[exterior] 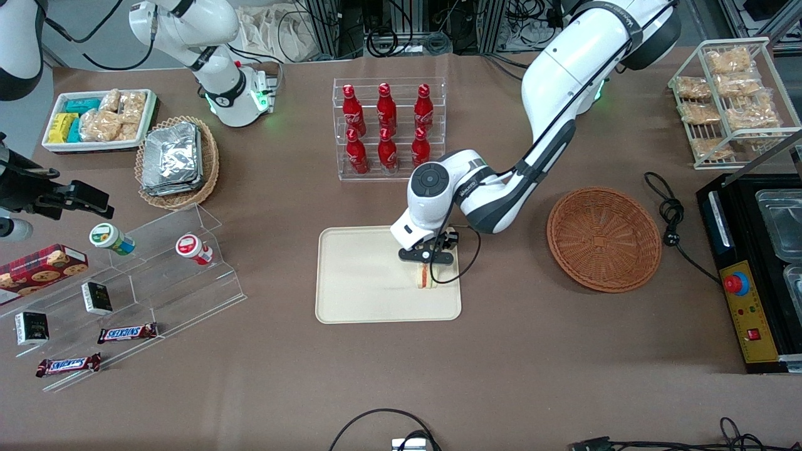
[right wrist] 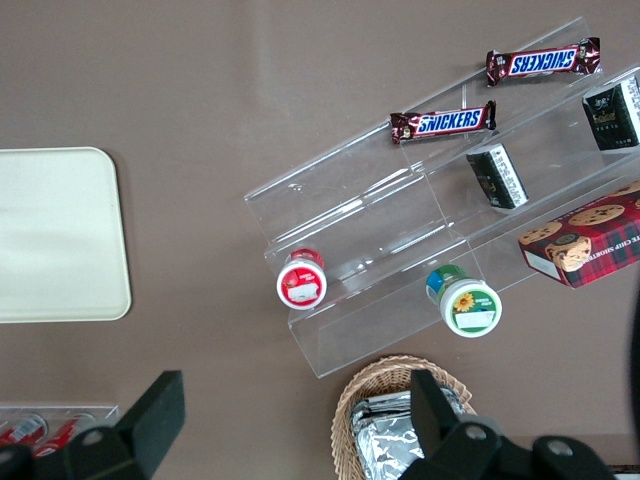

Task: Place sandwich from basket to tray
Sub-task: 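Lower the held sandwich onto the tray surface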

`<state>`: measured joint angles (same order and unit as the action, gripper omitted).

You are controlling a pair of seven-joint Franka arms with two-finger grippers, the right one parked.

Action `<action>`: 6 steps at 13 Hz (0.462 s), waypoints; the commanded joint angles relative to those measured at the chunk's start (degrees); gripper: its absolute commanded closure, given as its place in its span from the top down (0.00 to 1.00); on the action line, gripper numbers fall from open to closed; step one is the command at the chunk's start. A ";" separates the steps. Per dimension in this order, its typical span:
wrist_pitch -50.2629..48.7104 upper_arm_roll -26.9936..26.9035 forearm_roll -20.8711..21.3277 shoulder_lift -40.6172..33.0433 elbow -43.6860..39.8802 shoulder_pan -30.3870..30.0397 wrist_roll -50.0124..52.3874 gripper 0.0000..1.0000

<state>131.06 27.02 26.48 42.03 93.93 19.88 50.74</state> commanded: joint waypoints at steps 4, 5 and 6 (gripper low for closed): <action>-0.89 -0.56 0.94 -0.63 -2.87 0.16 3.92 0.93; -3.33 -0.56 0.77 -0.72 -4.18 0.16 3.93 0.93; -7.01 -0.48 0.59 -0.63 -6.37 0.07 3.93 0.94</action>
<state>129.20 26.63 26.48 41.86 91.10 19.74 53.19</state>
